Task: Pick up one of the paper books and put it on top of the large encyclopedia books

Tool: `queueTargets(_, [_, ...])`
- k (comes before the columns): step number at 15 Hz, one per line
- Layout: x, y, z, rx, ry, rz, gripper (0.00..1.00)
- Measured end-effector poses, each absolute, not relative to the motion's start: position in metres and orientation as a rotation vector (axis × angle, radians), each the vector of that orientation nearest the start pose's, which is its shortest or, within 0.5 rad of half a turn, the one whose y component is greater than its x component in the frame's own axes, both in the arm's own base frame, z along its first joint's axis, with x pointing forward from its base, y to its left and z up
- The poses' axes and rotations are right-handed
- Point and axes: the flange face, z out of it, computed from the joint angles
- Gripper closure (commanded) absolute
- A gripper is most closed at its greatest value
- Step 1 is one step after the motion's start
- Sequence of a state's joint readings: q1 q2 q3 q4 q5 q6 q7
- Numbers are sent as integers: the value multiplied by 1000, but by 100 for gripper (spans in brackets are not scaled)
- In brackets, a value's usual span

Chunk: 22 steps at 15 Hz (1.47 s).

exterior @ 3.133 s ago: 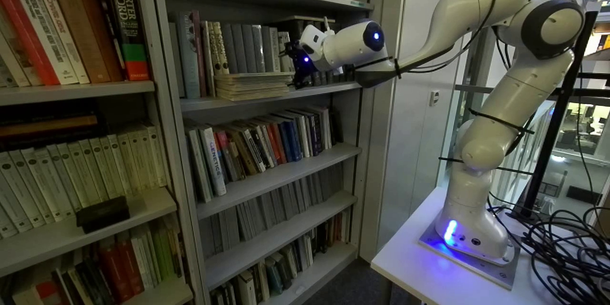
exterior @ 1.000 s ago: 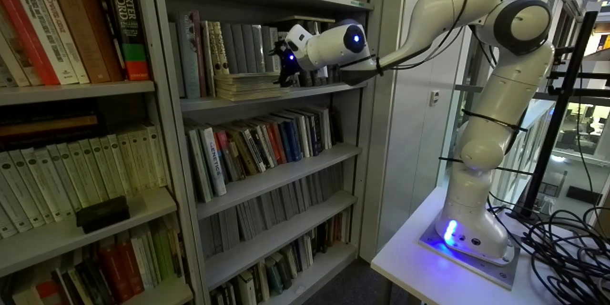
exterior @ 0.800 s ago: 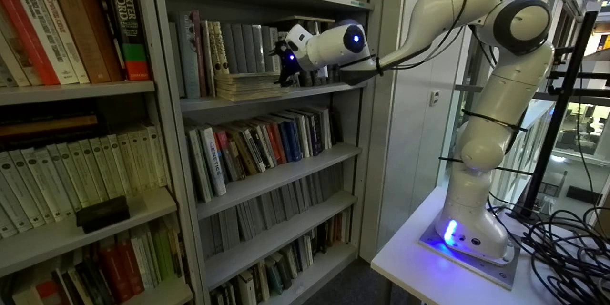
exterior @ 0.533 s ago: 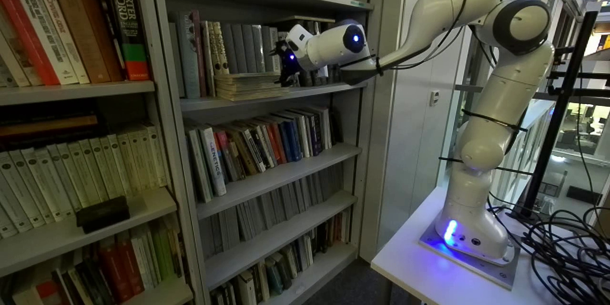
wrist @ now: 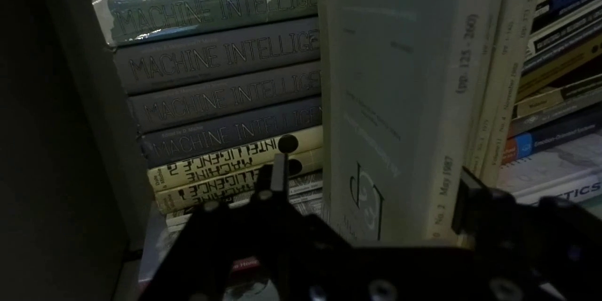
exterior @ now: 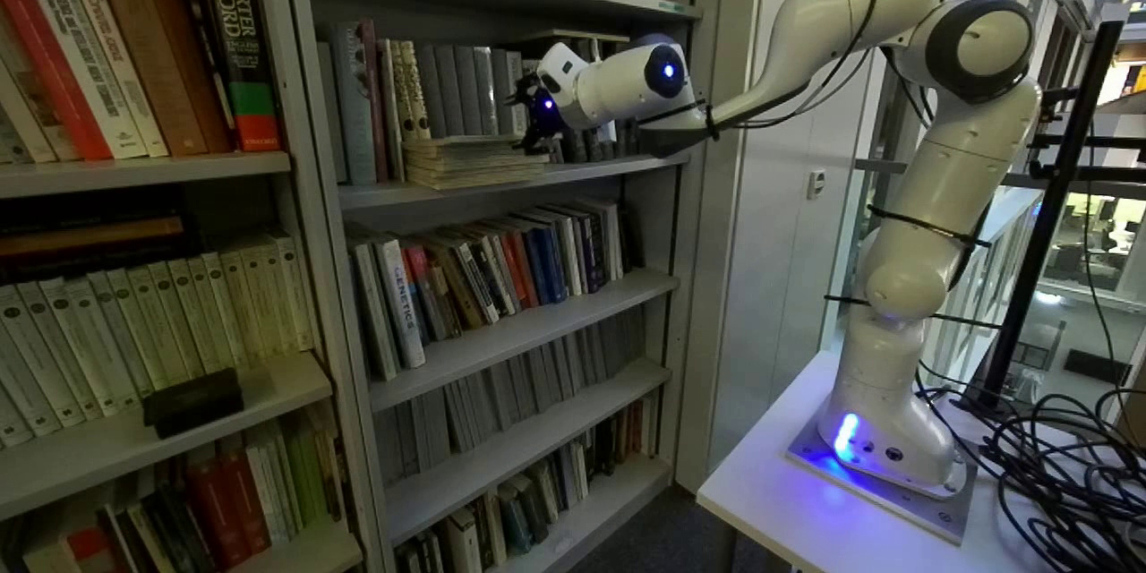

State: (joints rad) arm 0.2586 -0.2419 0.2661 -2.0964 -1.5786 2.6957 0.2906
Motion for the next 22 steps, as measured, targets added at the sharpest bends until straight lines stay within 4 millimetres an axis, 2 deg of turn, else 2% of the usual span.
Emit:
queueTargets(5, [434,304,586,1424,1360,1177,24])
queueTargets(6, [434,304,586,1421,1361,1176,44])
queueTargets(8, [434,304,585,1419,1363,1175,53])
queueTargets(14, [437,304,580,1424,1371,1167,99])
queueTargets(22, [440,304,576,1430,1374,1160,97])
